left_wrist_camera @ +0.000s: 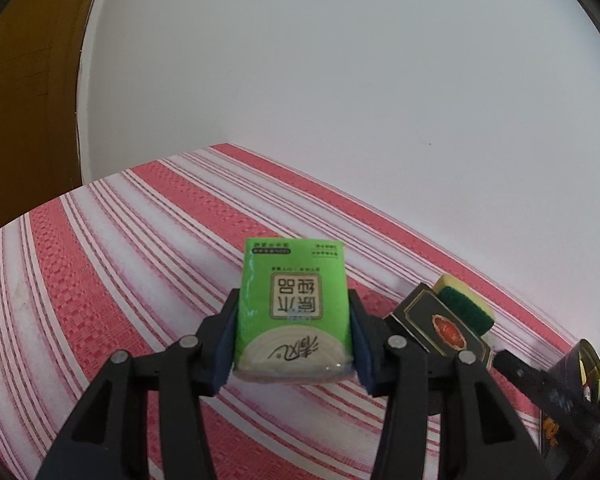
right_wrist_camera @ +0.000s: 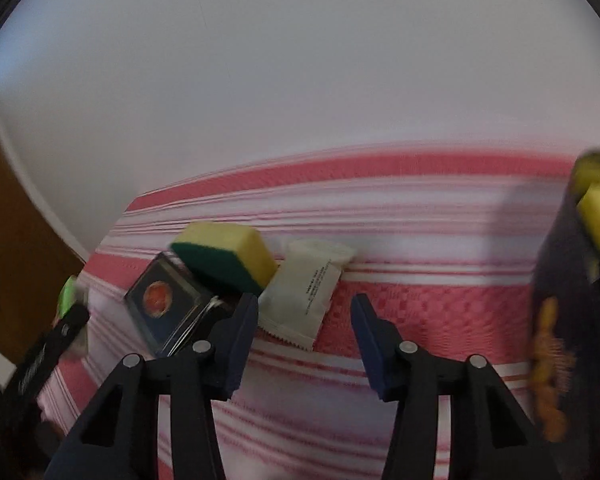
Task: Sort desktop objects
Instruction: 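Grasp the green tissue pack with left tool while right tool grasps white sachet, then carry the green tissue pack and white sachet over the tin with both tools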
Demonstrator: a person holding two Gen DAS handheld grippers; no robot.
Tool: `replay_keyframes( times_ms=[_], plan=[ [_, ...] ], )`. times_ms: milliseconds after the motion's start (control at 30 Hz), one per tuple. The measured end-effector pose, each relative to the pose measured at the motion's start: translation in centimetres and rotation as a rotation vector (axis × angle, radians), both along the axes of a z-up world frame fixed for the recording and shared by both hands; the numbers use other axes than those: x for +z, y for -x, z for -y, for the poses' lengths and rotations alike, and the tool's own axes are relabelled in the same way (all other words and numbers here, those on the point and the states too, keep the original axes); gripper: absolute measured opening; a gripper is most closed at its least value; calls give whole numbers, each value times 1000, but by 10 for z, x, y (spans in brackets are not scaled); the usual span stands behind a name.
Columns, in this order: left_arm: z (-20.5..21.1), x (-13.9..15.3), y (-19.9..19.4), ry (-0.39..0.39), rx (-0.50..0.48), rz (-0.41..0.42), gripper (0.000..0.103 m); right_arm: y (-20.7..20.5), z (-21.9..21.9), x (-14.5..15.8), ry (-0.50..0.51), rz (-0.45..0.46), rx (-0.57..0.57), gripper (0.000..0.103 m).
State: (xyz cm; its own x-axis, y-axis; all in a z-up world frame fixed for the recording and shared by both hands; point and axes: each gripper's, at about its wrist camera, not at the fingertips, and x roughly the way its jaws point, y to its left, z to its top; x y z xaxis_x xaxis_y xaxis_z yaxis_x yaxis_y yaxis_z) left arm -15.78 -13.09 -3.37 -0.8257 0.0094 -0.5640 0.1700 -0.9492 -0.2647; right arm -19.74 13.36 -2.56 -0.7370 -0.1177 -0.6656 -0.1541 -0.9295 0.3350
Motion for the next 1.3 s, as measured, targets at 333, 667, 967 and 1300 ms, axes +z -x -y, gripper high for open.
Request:
replay_keyframes(
  times_ms=[333, 667, 967, 1300],
  plan=[
    [0, -1, 3, 5, 13, 13, 49, 41, 15, -14, -39, 55, 20, 53],
    [6, -5, 11, -7, 26, 29, 49, 44, 18, -14, -75, 65, 39, 45],
    [11, -10, 19, -14, 25, 41, 49, 14, 8, 0, -39, -58, 13, 36],
    [9, -9, 14, -15, 21, 26, 49, -46, 25, 29, -71, -292, 83, 36]
  ],
)
